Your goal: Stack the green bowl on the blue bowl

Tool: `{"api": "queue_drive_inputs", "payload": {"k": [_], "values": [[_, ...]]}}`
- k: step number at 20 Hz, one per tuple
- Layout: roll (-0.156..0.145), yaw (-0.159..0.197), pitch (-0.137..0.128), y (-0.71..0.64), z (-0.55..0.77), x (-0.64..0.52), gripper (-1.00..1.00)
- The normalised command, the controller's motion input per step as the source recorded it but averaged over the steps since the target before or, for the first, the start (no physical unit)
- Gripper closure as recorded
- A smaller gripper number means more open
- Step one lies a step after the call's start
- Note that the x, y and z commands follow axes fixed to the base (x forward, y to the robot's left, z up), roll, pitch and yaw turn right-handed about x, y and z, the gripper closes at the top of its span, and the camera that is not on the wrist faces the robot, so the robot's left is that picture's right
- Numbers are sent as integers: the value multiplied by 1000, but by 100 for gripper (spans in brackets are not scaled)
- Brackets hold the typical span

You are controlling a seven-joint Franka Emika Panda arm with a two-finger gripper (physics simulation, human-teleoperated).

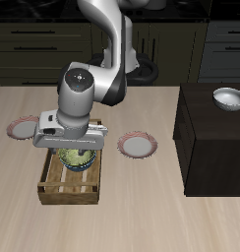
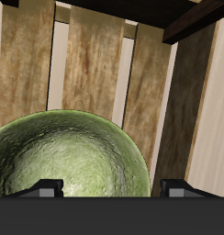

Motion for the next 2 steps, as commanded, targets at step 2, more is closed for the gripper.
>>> {"api": "queue_drive_inputs", "payload": {"k": [2], "values": [[29, 1, -12, 157, 165, -98, -100]]}}
